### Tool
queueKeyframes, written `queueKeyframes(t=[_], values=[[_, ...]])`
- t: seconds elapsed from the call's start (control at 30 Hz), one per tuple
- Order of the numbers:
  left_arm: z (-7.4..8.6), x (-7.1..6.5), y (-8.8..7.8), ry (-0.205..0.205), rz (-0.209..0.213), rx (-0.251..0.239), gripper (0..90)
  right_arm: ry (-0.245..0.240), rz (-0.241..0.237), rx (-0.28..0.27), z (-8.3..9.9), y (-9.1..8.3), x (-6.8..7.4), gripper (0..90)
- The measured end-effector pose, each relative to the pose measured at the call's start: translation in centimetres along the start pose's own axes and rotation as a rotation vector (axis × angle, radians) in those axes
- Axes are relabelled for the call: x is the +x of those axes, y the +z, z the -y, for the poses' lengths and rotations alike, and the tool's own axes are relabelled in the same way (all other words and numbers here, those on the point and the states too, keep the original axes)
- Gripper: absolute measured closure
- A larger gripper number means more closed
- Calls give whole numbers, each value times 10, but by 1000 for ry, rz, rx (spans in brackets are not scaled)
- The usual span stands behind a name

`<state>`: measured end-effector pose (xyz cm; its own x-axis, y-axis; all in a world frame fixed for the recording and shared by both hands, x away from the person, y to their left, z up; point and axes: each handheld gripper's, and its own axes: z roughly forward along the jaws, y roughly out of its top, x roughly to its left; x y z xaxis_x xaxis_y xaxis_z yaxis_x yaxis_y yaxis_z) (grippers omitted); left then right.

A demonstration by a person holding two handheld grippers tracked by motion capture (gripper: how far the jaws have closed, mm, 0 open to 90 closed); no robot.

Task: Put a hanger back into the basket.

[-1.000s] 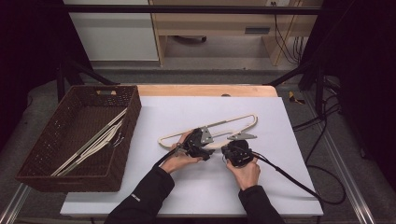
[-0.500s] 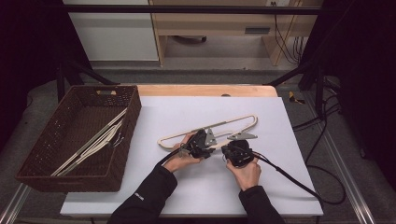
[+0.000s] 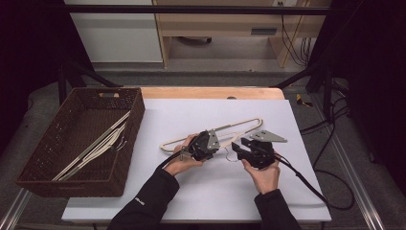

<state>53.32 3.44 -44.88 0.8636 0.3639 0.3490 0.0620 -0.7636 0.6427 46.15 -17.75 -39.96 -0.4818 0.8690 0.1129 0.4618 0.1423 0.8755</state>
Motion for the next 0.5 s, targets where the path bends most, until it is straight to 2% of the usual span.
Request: queueKeyframes(t=[0.03, 0.07, 0.2, 0.27, 0.37, 0.5], values=[[0, 3, -3, 17, -4, 13, 688, -1, -9, -20, -1, -6, -4, 458], [0, 3, -4, -8, -9, -8, 692, -6, -16, -41, -1, -11, -8, 416], [1, 9, -11, -32, -19, -24, 709, 5, -16, -96, 4, -30, -28, 303], [0, 12, -14, -38, -27, -27, 717, 34, -30, -116, 8, -36, -37, 279], [0, 17, -19, -46, -43, -26, 731, 42, -34, -125, 14, -39, -49, 244], [-2, 23, -27, -51, -78, -17, 761, 44, -37, -95, 26, -38, -59, 194]])
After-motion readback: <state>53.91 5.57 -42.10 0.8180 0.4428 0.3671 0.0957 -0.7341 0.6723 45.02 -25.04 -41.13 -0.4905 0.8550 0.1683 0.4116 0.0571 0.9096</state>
